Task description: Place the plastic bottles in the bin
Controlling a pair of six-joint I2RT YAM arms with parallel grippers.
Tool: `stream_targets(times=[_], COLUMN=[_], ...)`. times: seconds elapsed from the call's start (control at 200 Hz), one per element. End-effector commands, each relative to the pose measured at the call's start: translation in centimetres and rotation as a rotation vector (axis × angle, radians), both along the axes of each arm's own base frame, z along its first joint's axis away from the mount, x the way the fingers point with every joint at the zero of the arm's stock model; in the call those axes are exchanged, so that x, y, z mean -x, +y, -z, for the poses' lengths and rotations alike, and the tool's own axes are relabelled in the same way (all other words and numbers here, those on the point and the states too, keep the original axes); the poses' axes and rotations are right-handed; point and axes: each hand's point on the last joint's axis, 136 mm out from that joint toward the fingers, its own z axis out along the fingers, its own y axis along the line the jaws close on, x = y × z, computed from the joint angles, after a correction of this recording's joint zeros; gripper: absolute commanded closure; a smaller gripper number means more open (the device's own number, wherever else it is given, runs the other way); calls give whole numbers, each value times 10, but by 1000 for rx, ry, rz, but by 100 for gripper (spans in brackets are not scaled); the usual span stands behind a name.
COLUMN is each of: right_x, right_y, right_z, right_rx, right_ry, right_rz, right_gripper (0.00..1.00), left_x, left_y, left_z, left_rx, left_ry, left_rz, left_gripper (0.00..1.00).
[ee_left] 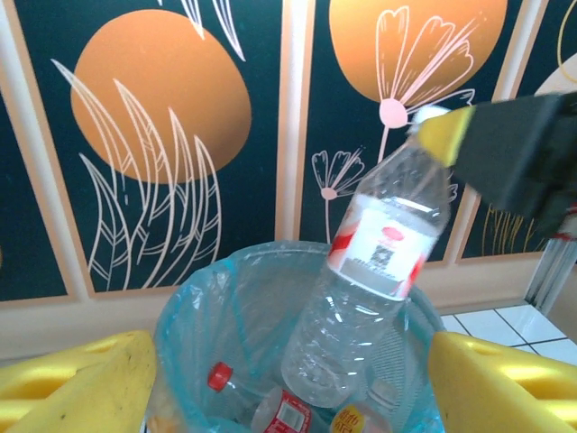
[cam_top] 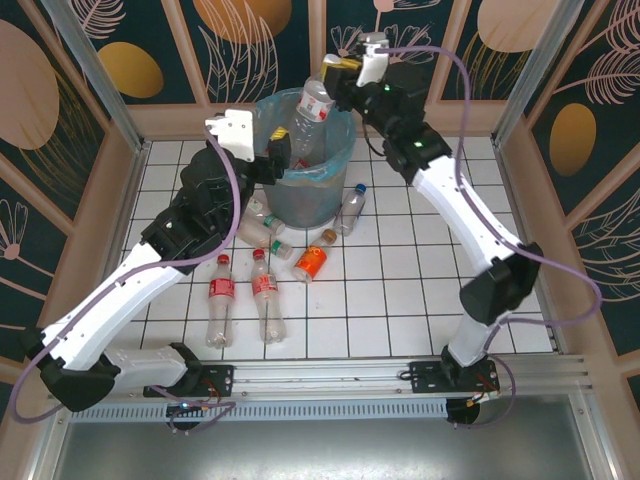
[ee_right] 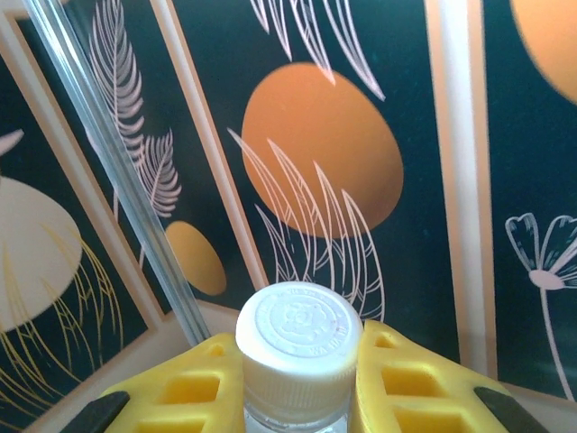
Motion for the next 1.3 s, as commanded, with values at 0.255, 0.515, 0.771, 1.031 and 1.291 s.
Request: stream_targets(times=[0.255, 0.515, 0.771, 1.031, 1.291], right_x=[-20, -25, -26, -24, -28], right_y=[90, 126, 128, 119, 114], right_z=[79, 167, 236, 278, 320], right_rx=[119, 266, 371, 470, 568], right_ry=[23, 93, 171, 244, 353], right_rz=[-334, -473, -524, -537, -538], right_gripper=[81, 80, 77, 75, 72], left_x=[12, 17, 17, 14, 13], left_y=[30, 38, 42, 38, 37], left_z=[17, 23, 26, 30, 37], left_rx=[28, 32, 16, 16, 22], left_ry=[12, 12, 14, 22, 31], left_rz=[-81, -98, -114, -107, -105], left_gripper=[21, 21, 20, 20, 20])
